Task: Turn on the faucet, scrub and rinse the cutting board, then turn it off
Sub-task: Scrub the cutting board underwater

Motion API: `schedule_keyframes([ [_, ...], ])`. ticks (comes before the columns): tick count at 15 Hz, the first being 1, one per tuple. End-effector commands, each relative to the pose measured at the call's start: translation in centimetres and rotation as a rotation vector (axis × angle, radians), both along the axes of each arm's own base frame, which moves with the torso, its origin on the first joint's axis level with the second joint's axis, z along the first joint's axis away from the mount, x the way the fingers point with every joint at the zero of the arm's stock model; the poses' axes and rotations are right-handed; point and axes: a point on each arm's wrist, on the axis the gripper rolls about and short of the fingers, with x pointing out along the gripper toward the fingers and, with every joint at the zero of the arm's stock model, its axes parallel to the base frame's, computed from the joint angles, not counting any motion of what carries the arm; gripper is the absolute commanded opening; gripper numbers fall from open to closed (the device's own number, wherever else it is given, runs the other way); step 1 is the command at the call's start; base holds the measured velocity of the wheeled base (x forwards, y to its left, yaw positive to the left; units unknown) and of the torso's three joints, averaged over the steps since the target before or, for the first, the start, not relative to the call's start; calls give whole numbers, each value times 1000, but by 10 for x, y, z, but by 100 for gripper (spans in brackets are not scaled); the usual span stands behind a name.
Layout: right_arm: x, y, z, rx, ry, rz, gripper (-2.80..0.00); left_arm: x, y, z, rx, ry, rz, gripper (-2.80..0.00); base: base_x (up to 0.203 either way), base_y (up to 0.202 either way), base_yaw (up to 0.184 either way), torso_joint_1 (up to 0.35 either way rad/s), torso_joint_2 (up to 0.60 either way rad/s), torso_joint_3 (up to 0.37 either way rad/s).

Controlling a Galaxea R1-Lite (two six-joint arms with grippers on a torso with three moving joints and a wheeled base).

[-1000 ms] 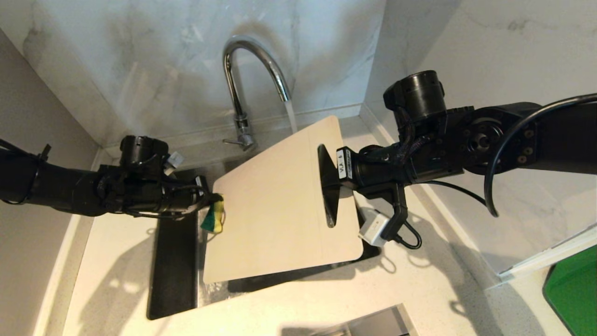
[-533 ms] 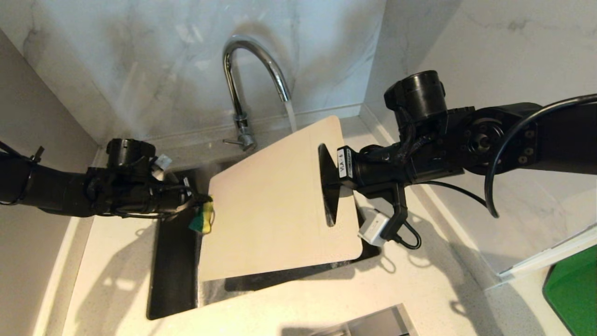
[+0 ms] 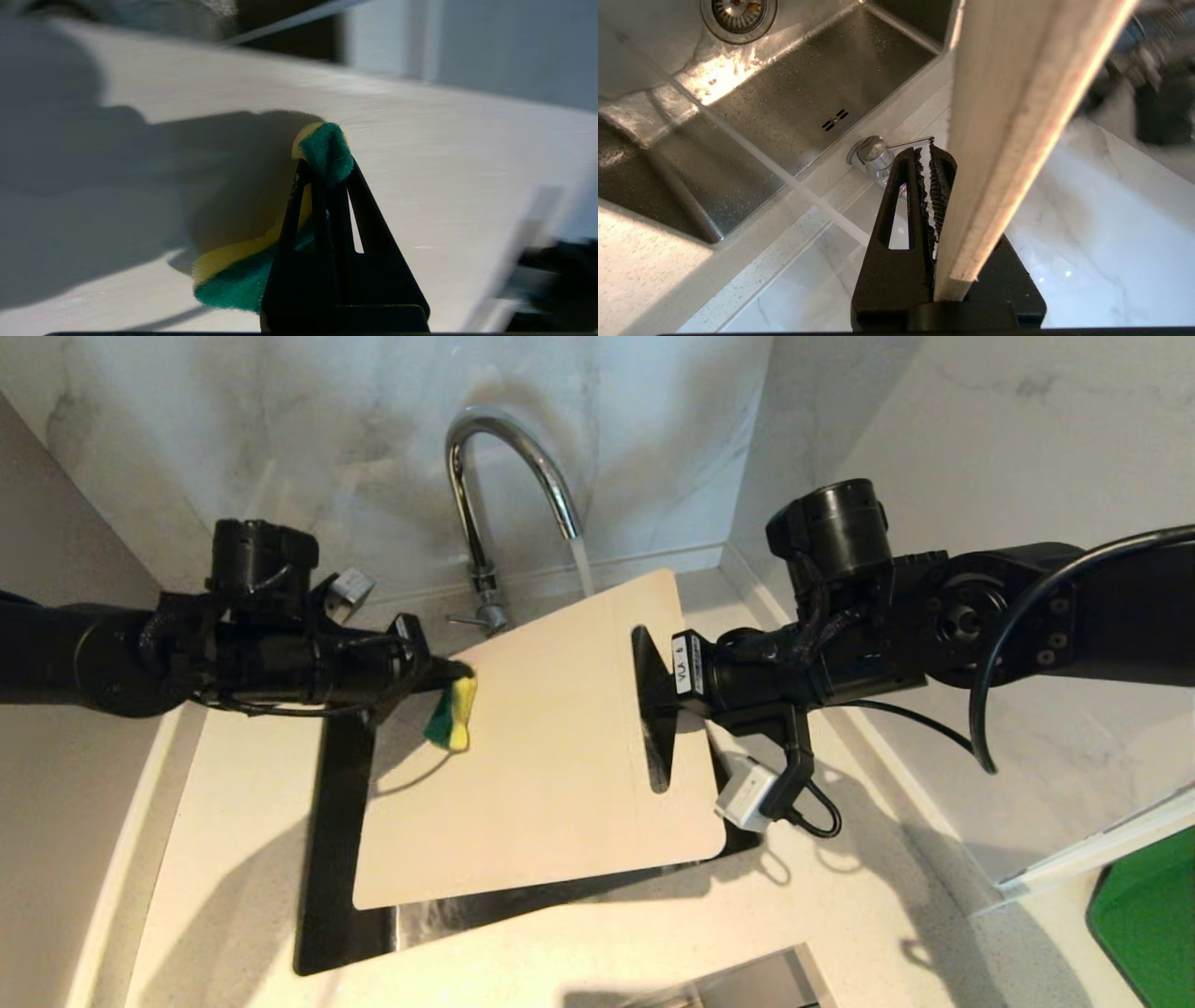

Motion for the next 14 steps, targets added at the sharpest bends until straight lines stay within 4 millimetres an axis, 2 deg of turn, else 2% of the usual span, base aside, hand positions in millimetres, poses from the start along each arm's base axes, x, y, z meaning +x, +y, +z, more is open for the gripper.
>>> schedule_keyframes([
  [1,-1,0,0,-8,-9,6,-280,-14,-24,42,-78,-57,-42,-280,0,0,0,0,0,0],
  [4,-1,0,-2,-10,-4,7,-280,-23,-63,61,-170,-44,-97,-280,0,0,0,0,0,0],
  [6,-1,0,-2,-11,-4,6,-280,-31,-82,60,-175,-40,-126,-280,0,0,0,0,0,0],
  [8,-1,-1,-1,-9,-4,5,-280,-19,-95,44,-158,-39,-81,-280,0,0,0,0,0,0],
  [11,-2,-1,-3,6,9,-5,-280,-6,-102,30,-149,-50,-38,-280,0,0,0,0,0,0],
  [14,-1,0,-8,55,1,-20,-280,4,-87,15,-105,-26,-3,-280,0,0,0,0,0,0],
])
